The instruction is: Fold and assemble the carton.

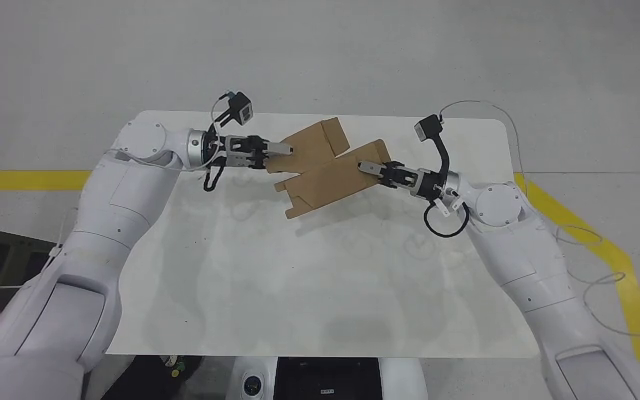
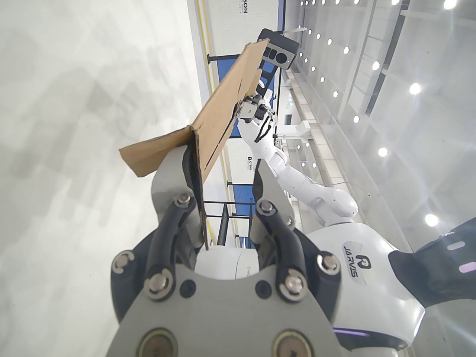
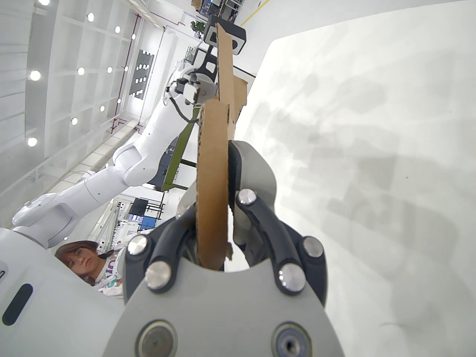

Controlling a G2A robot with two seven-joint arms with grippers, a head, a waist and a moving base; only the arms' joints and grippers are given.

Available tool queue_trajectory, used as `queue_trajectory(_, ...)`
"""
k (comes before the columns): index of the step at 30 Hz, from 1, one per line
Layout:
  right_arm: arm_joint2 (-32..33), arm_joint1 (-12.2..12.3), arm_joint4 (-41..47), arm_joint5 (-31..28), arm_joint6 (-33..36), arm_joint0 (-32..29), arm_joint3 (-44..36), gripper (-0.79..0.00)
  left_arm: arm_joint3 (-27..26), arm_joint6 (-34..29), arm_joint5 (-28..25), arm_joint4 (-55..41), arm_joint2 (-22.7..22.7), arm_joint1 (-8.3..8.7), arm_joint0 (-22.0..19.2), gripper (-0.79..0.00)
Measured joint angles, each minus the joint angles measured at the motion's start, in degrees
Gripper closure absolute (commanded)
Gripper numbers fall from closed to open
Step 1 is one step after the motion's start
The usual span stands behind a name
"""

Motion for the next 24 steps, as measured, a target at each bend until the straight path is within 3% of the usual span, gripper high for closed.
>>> queue_trajectory(6,0.38,0.02,-0.33,0.37,0.26,-0.39,-0.36,0.0,0.26,-0.03,0.29,0.43,-0.29,-0.29,0.11,-0.095)
queue_trajectory(14,0.83,0.0,-0.51,0.42,0.39,-0.69,-0.72,0.0,0.77,-0.36,0.48,1.06,-0.65,-0.64,0.14,-0.083)
queue_trajectory(15,0.87,-0.01,-0.51,0.43,0.39,-0.7,-0.73,-0.028,0.83,-0.42,0.51,1.06,-0.71,-0.68,0.14,-0.086)
queue_trajectory(16,0.9,-0.02,-0.52,0.45,0.39,-0.7,-0.73,-0.089,0.89,-0.48,0.56,1.06,-0.76,-0.72,0.12,-0.083)
queue_trajectory(17,0.95,-0.04,-0.58,0.49,0.36,-0.71,-0.73,-0.305,0.97,-0.57,0.61,1.07,-0.85,-0.77,0.1,-0.062)
queue_trajectory(18,0.98,-0.05,-0.65,0.53,0.34,-0.7,-0.71,-0.622,1.01,-0.63,0.63,1.09,-0.91,-0.8,0.07,-0.028)
queue_trajectory(19,1.02,-0.05,-0.71,0.6,0.33,-0.7,-0.67,-0.785,1.04,-0.68,0.64,1.09,-1.0,-0.84,0.05,0.0)
queue_trajectory(24,2.13,0.18,-1.88,0.97,-0.09,-0.73,0.04,-0.785,0.98,-1.18,0.45,0.88,-1.6,-0.95,-0.01,0.0)
